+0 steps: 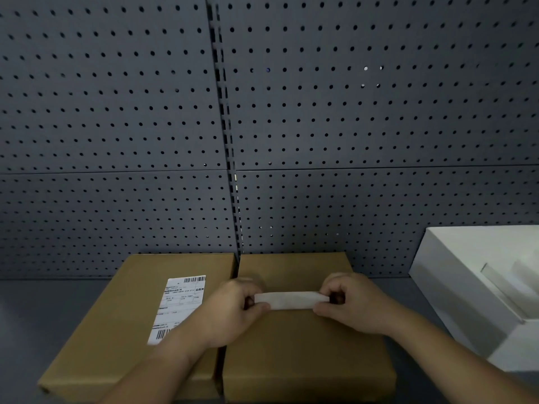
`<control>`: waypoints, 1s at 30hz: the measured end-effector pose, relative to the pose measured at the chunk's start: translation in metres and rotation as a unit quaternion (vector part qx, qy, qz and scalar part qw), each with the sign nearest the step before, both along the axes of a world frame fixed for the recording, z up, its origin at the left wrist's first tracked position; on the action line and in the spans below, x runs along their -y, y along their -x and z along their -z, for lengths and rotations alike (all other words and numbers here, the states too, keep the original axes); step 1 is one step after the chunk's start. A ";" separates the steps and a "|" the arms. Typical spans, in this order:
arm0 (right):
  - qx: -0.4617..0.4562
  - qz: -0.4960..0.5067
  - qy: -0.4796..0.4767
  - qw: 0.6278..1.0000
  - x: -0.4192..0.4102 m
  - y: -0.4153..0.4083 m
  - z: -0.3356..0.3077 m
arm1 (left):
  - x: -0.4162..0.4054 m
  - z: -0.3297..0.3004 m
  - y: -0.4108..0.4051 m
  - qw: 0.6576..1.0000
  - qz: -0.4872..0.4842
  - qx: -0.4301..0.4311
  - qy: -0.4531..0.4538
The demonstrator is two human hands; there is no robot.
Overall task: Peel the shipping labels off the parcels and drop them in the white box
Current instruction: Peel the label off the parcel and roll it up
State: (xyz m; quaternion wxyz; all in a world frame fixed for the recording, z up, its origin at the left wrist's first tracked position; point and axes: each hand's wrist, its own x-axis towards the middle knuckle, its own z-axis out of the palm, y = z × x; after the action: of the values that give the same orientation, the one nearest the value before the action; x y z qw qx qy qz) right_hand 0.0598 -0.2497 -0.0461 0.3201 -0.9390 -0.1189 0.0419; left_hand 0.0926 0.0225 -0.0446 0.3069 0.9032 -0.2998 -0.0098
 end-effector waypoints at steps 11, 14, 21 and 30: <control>0.022 0.012 -0.002 1.000 -0.005 -0.002 0.005 | 0.000 -0.002 0.006 0.999 -0.003 -0.006 0.035; 0.017 0.012 0.010 1.000 -0.004 -0.004 0.006 | 0.001 -0.001 0.003 0.999 -0.003 -0.016 0.030; -0.012 0.003 -0.012 1.000 -0.002 -0.005 0.002 | 0.003 0.000 -0.004 1.000 -0.015 -0.013 0.014; -0.027 -0.015 0.014 0.999 -0.002 -0.011 -0.001 | 0.001 0.005 -0.007 0.999 -0.032 -0.025 0.014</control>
State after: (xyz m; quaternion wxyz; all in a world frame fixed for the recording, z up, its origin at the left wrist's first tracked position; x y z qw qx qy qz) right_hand 0.0708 -0.2477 -0.0449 0.3097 -0.9399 -0.1235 0.0737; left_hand 0.0997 0.0220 -0.0495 0.3271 0.9074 -0.2631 -0.0184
